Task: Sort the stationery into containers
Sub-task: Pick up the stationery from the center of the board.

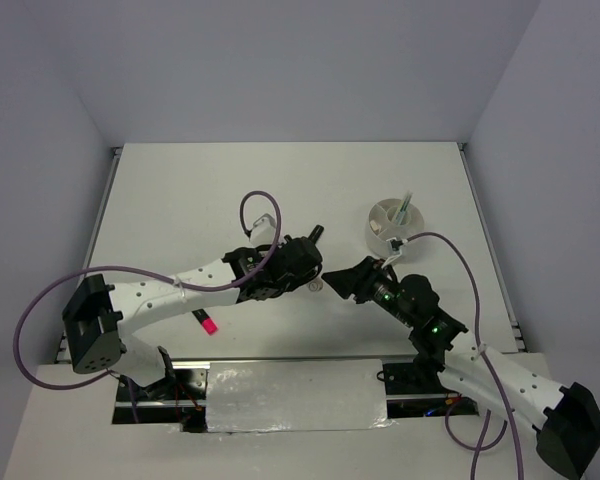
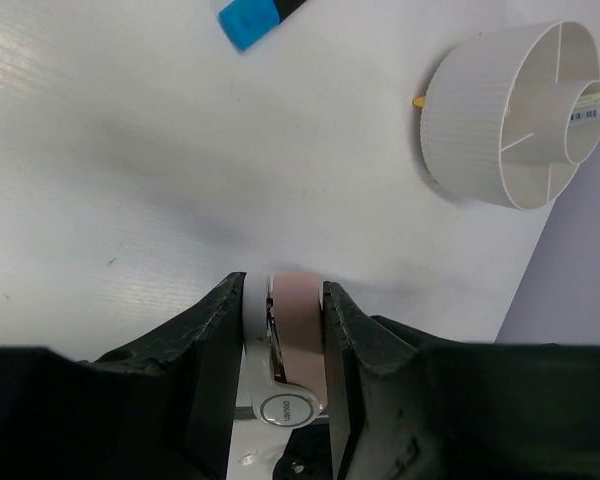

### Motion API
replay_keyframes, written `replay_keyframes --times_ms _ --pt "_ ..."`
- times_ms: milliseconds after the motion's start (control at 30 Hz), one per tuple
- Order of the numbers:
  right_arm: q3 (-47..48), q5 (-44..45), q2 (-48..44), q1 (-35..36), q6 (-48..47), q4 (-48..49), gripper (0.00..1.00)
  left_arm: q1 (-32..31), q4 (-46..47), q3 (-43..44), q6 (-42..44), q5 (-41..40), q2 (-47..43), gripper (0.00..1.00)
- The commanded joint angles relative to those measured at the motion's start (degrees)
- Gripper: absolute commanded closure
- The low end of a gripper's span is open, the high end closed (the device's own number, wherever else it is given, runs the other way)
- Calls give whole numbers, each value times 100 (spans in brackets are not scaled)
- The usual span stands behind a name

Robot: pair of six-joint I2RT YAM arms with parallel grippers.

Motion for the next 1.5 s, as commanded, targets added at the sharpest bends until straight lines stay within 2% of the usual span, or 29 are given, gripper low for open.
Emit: replay_keyframes --times_ms 0,300,400,533,600,633,733,800,833,867,900,933,967,1000,1167,1300,1367,1467 --pt "90 -32 148 149 156 733 31 -12 157 205 -17 -327 -272 100" --pt "573 -67 824 448 -169 681 35 6 219 345 71 -275 -237 100" --pt "574 -84 930 457 -143 715 42 6 298 284 88 -257 -290 100" --pt "618 -163 1018 457 -178 768 54 23 385 196 97 -231 -342 100" --pt "661 -208 1071 466 -248 777 68 32 447 143 114 -178 -369 100" --pt "679 -216 1106 466 -266 777 85 50 482 117 132 -161 -386 100" --pt "723 -234 1176 457 -327 803 87 50 605 64 193 -108 -430 100" --pt "784 -199 1159 466 -441 734 100 67 649 55 246 -64 -430 92" --pt "819 -77 1107 466 -485 551 100 76 684 46 333 -55 -430 86" --pt "916 -15 1071 457 -599 410 100 93 763 11 378 -46 -448 62" --pt "977 142 1036 466 -661 252 100 155 790 -6 413 -3 -457 43" --pt "1152 240 984 457 -705 -159 100 207 799 -15 448 41 -457 12" --pt "1241 336 966 457 -801 -398 100 286 755 20 457 102 -439 5" --pt "1337 381 957 448 -863 -853 100 461 659 63 492 260 -422 1" --pt "1918 952 1001 291 -1197 -1989 100 1042 0 826 1151 490 -124 1" --pt "2252 1330 878 -174 -1513 -2833 100 1490 -589 1075 1458 419 -131 1" --pt "2428 1479 799 -780 -1724 -3317 100 1649 -581 882 1774 481 -351 1" --pt "2674 1620 711 -1694 -2022 -3827 100 1790 -275 636 2775 525 -746 1"
